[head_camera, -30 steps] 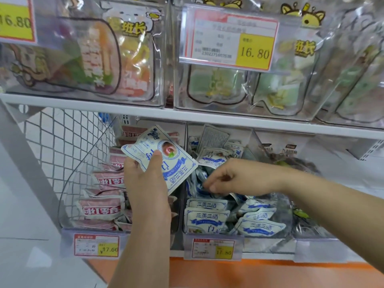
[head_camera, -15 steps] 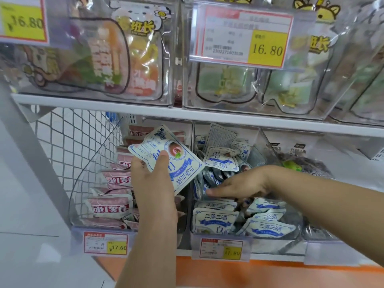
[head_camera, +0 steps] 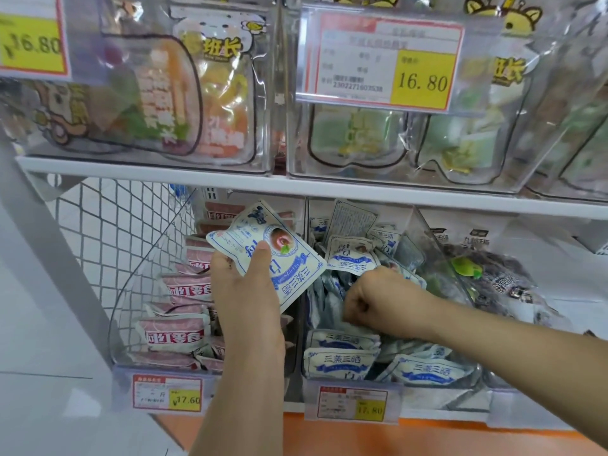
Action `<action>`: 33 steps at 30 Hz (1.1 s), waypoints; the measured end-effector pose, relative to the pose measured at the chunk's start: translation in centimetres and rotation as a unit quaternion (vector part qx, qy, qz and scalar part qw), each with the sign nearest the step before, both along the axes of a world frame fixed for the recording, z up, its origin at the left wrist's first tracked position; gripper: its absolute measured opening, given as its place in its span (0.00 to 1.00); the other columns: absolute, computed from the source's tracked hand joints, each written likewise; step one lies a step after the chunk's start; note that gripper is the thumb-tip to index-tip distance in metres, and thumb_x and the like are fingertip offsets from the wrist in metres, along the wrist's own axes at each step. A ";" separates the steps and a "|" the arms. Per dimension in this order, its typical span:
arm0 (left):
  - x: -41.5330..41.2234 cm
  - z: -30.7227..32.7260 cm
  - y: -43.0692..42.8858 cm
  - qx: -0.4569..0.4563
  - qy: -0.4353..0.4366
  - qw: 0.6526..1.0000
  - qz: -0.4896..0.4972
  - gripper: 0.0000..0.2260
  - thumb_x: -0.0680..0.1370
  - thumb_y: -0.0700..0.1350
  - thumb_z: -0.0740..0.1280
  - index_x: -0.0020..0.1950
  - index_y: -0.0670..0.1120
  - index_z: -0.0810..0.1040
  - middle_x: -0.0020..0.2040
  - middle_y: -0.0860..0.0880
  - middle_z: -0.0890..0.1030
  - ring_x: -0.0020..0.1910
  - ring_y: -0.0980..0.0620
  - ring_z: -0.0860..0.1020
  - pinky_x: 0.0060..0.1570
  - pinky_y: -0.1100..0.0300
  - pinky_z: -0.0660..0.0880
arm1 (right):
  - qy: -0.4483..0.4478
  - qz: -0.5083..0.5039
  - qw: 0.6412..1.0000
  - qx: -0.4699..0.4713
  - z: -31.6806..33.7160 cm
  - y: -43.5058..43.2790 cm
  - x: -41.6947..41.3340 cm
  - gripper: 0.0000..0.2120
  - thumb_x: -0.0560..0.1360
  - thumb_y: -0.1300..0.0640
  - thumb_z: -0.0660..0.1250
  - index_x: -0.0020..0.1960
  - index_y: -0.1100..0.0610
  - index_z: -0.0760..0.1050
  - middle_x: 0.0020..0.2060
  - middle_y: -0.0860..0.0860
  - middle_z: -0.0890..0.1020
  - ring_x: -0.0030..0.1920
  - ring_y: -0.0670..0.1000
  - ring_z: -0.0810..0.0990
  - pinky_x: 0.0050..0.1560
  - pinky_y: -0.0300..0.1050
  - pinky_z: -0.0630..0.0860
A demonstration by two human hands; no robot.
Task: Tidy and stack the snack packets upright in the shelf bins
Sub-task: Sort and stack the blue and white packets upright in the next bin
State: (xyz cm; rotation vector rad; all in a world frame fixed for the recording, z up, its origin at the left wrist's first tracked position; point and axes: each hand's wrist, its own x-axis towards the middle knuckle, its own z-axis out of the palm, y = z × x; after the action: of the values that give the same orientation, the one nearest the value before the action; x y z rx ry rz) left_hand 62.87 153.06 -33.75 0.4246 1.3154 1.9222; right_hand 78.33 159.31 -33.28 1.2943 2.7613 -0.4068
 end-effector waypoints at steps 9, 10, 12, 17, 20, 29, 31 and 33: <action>0.1 0.0 -0.1 0.012 0.005 1.000 0.007 0.05 0.78 0.41 0.66 0.50 0.50 0.75 0.49 0.48 0.83 0.42 0.49 0.83 0.40 0.50 0.79 | 0.236 -0.020 0.942 0.238 0.9 -1.9 3.8 0.09 0.68 0.65 0.74 0.41 0.52 0.83 0.36 0.42 0.82 0.38 0.43 0.78 0.44 0.36 0.76; 0.1 0.0 -0.1 0.018 0.004 1.000 0.008 0.05 0.78 0.41 0.66 0.49 0.51 0.75 0.47 0.49 0.83 0.39 0.50 0.83 0.38 0.52 0.79 | 0.275 -0.030 0.926 0.256 1.0 -1.9 4.2 0.08 0.67 0.67 0.74 0.41 0.54 0.83 0.35 0.42 0.81 0.37 0.42 0.77 0.45 0.32 0.73; 0.3 0.1 -0.1 0.023 0.002 1.000 0.006 0.06 0.78 0.40 0.66 0.49 0.52 0.75 0.44 0.52 0.83 0.35 0.54 0.82 0.34 0.56 0.77 | 0.332 -0.073 0.899 0.275 1.1 -1.9 4.5 0.08 0.68 0.69 0.72 0.42 0.58 0.83 0.35 0.44 0.80 0.37 0.40 0.77 0.45 0.25 0.71; 0.5 -0.1 -0.1 0.027 0.004 1.000 0.002 0.06 0.78 0.40 0.65 0.49 0.51 0.75 0.45 0.51 0.83 0.35 0.54 0.83 0.40 0.50 0.79 | 0.282 -0.222 0.909 0.212 1.0 0.4 4.9 0.11 0.73 0.65 0.68 0.54 0.59 0.81 0.40 0.50 0.83 0.31 0.40 0.75 0.35 0.26 0.67; 0.4 -0.3 0.0 0.017 0.008 1.000 0.003 0.07 0.78 0.42 0.66 0.53 0.51 0.75 0.49 0.50 0.83 0.41 0.51 0.83 0.48 0.43 0.79 | 0.175 -0.228 0.944 0.165 1.1 1.1 4.8 0.19 0.73 0.62 0.68 0.63 0.59 0.75 0.59 0.59 0.78 0.51 0.53 0.79 0.52 0.38 0.70; 0.2 0.0 -0.1 0.025 0.001 1.000 0.013 0.07 0.78 0.41 0.65 0.52 0.53 0.75 0.47 0.52 0.83 0.39 0.54 0.83 0.42 0.48 0.80 | 0.189 -0.056 0.978 -0.062 2.7 -1.2 -0.8 0.08 0.73 0.52 0.69 0.50 0.53 0.83 0.39 0.46 0.84 0.37 0.43 0.80 0.42 0.35 0.75; 0.1 0.1 -0.2 0.029 -0.004 0.999 0.018 0.07 0.78 0.41 0.65 0.50 0.53 0.75 0.46 0.53 0.83 0.38 0.54 0.83 0.42 0.48 0.80 | 0.119 -0.060 0.987 -0.091 2.0 -1.1 -2.3 0.11 0.71 0.46 0.70 0.45 0.54 0.83 0.35 0.48 0.83 0.32 0.44 0.77 0.36 0.36 0.73; 0.0 0.2 -0.2 0.033 -0.009 0.999 0.019 0.08 0.78 0.40 0.65 0.50 0.55 0.75 0.45 0.54 0.83 0.37 0.56 0.83 0.41 0.50 0.80 | 0.050 -0.070 0.990 -0.111 1.2 -0.9 -3.2 0.16 0.71 0.44 0.70 0.41 0.58 0.82 0.33 0.55 0.80 0.31 0.48 0.73 0.34 0.40 0.70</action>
State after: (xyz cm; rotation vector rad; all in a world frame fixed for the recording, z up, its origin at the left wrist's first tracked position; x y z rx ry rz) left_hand 62.88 152.84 -33.56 0.4170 1.2600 2.0008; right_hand 75.12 158.40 -32.06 1.4497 2.6168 -0.7855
